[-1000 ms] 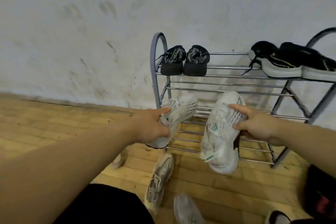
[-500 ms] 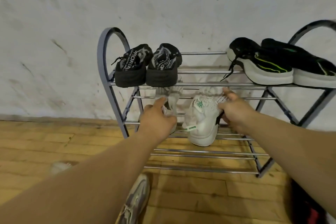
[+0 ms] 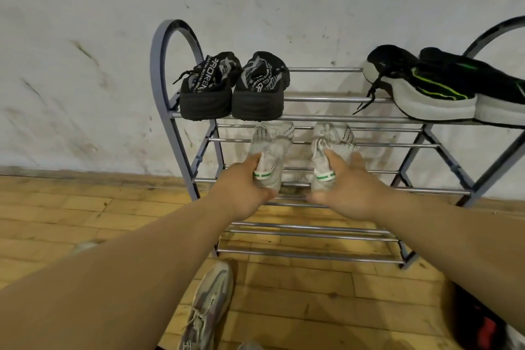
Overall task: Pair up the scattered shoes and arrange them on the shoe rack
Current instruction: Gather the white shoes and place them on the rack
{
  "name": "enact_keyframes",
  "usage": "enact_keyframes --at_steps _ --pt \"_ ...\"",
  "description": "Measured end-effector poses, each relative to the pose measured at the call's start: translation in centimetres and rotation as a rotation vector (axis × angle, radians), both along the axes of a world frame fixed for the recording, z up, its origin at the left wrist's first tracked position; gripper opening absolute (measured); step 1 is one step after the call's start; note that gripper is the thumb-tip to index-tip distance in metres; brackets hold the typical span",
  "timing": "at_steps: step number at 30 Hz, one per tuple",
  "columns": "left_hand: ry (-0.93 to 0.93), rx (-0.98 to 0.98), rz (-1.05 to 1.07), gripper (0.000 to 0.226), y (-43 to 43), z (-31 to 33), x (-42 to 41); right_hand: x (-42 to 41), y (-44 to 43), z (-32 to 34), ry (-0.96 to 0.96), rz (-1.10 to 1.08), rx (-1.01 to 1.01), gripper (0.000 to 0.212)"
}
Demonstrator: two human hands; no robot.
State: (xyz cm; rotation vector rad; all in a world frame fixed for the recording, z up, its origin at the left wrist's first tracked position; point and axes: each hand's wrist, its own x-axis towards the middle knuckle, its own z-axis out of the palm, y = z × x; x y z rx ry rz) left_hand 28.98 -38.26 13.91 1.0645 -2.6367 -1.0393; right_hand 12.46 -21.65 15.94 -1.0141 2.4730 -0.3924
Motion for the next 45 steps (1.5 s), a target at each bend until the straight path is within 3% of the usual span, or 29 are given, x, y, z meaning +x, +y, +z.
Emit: enact_keyframes --at_steps 2,4,7,10,13,18,24,35,45 --pt "-0.010 -0.049 0.028 0.096 -0.3 0.0 0.3 0.5 -0.3 -0.7 0.043 -0.024 0.018 0.113" --pt "-0.034 -0.065 0.081 0.095 -1.3 -0.6 0.8 0.8 -1.1 -1.4 0.066 -0.080 -0.070 0.101" --pt "-0.029 -0.068 0.170 0.079 -2.2 -0.4 2.5 1.6 -2.3 -1.9 0.045 -0.106 -0.189 0.084" --pt "0.011 -0.076 0.264 0.060 -2.9 -0.5 4.3 2.5 -3.7 -2.4 0.010 -0.073 -0.265 0.087" --pt "0.049 -0.126 0.265 0.072 -3.0 -0.4 5.2 3.7 -5.0 -2.8 -0.008 -0.004 -0.261 0.092" --pt "0.112 -0.108 0.235 0.063 -3.1 -0.3 5.8 5.1 -7.0 -3.1 -0.005 0.042 -0.282 0.087" --pt "0.103 -0.108 0.187 0.079 -3.7 -0.6 7.0 6.6 -8.5 -3.1 -0.010 0.180 -0.292 0.087" --pt "0.255 -0.117 0.240 0.069 -4.1 -0.4 7.2 7.0 -8.5 -2.8 0.104 0.234 -0.271 0.075" --pt "0.240 -0.126 0.246 0.065 -3.9 -0.3 7.2 6.4 -8.5 -3.5 0.141 0.196 -0.313 0.077"
